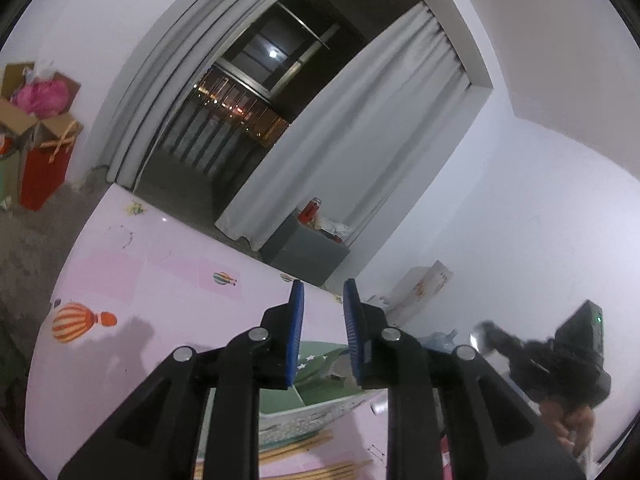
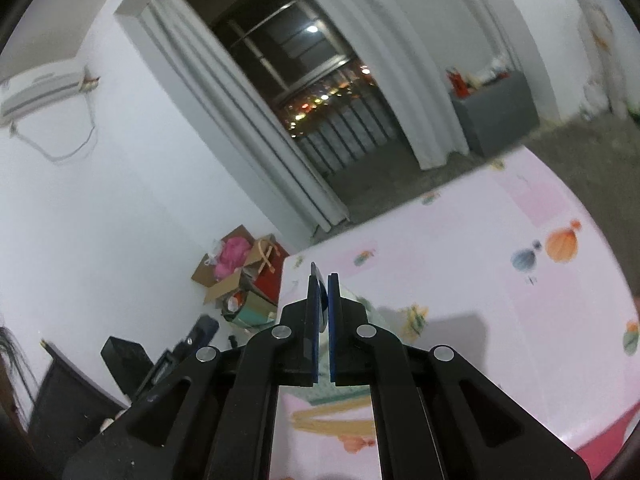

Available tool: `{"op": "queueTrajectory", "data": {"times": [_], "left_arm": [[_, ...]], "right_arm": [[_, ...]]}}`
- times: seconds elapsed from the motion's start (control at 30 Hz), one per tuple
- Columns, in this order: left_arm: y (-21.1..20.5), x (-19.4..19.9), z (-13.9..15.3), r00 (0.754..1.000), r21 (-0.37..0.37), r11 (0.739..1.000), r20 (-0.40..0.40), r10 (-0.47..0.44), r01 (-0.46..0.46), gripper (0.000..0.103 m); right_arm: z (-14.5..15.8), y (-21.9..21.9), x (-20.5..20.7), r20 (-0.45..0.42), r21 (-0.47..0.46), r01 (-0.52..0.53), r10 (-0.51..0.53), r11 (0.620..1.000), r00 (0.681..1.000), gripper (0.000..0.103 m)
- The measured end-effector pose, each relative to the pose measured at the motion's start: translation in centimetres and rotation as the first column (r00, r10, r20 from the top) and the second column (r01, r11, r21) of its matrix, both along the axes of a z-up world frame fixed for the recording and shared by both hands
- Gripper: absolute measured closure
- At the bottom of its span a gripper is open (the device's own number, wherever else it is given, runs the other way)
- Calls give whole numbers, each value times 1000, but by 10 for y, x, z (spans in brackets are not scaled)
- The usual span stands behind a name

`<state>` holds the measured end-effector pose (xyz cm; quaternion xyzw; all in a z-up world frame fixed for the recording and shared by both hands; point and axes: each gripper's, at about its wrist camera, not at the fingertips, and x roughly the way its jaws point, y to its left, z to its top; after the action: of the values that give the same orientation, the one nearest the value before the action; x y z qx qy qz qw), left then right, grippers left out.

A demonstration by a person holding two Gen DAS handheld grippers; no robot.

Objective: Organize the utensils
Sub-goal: 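Lower the steel spoon into the green holder and open the left gripper, then move both open grippers down to the wooden chopsticks beside the holder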

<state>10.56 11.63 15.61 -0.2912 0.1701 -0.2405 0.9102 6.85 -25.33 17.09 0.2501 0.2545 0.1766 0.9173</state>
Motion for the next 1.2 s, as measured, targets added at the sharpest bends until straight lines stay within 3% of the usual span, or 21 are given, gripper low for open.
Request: {"op": "queueTrajectory", "data": {"times": [0.17,0.33,0.53,0.7,0.8,0.87,0.9,1.0,1.1,1.2], "left_arm": [[19,-6,5,1000,-38,999,14,21,-21,84],[29,-16,9,997,-28,998,49,53,-52,84],[36,-17,5,997,-30,998,42,61,-60,84],[37,-14,1,998,-35,998,20,60,-59,84],[35,-13,0,999,-33,998,11,53,-53,84],[31,-15,1,999,-24,999,15,39,-39,83],[28,-16,1,999,-17,1000,23,26,-25,81],[13,-22,6,998,32,999,66,-13,11,77],[-5,-28,10,986,85,990,118,-118,108,75],[-34,-32,11,944,192,942,132,-303,276,66]], "right_arm": [[12,35,29,17,-103,-43,45,994,999,101],[11,57,45,38,-227,-37,47,973,998,101],[-8,95,51,80,-469,-26,72,883,994,101],[-46,117,59,-16,-526,-119,130,842,991,100],[-48,121,54,6,-520,-111,134,847,991,94],[-42,119,55,-15,-470,-154,166,869,986,62],[-39,115,54,-18,-429,-163,171,889,985,58],[-26,100,48,8,-368,-129,142,921,990,58],[-18,71,38,34,-251,-72,83,965,996,58],[-22,36,25,14,-126,-26,28,992,1000,58]]}}
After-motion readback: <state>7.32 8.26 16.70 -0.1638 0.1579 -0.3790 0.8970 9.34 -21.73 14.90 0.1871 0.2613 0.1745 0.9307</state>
